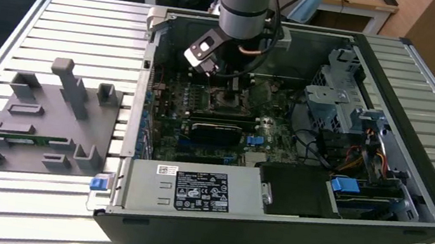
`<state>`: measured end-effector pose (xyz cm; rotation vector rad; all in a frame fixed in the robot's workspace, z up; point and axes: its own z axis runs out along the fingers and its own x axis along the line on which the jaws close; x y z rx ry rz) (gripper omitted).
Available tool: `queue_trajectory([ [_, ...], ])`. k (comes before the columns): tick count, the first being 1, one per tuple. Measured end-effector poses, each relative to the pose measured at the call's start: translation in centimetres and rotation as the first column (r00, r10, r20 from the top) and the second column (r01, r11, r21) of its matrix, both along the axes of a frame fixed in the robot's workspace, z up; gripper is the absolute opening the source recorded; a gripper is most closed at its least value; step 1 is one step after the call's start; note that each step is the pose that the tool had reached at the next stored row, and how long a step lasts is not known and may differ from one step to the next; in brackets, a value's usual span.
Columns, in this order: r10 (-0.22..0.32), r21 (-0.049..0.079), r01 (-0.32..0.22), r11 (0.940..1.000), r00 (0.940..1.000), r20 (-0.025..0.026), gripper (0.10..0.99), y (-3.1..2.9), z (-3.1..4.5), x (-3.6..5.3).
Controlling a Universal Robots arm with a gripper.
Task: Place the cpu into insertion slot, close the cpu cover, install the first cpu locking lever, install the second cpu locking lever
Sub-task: 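Place the cpu into insertion slot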
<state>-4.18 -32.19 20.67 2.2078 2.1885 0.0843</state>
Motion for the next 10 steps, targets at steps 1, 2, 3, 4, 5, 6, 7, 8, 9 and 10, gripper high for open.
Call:
queue_trajectory([
  [1, 0.000, 0.000, 0.000, 1.0000, 1.0000, 0.0000, 0.106, 0.00, 0.02, 0.00],
  [2, 0.000, 0.000, 0.000, 1.0000, 1.0000, 0.0001, 0.106, 0.01, 0.02, 0.00],
  [3, 0.000, 0.000, 0.000, 1.0000, 1.0000, 0.0001, 0.106, 0.01, 0.04, 0.00],
  [4, 0.000, 0.000, 0.000, 1.0000, 1.0000, 0.0000, 0.106, 0.00, 0.06, 0.00],
  [5, 0.000, 0.000, 0.000, 1.0000, 1.0000, -0.0002, 0.106, 0.00, 0.10, 0.00],
  [6, 0.000, 0.000, 0.000, 1.0000, 1.0000, -0.0001, 0.106, 0.00, 0.11, 0.00],
  [7, 0.000, 0.000, 0.000, 1.0000, 1.0000, 0.0000, 0.106, 0.00, 0.13, 0.00],
  [8, 0.000, 0.000, 0.000, 1.0000, 1.0000, -0.0002, 0.106, 0.00, 0.18, 0.00],
  [9, 0.000, 0.000, 0.000, 1.0000, 1.0000, -0.0001, 0.106, 0.00, 0.21, 0.00],
  [10, 0.000, 0.000, 0.000, 1.0000, 1.0000, -0.0001, 0.106, 0.00, 0.25, 0.00],
])
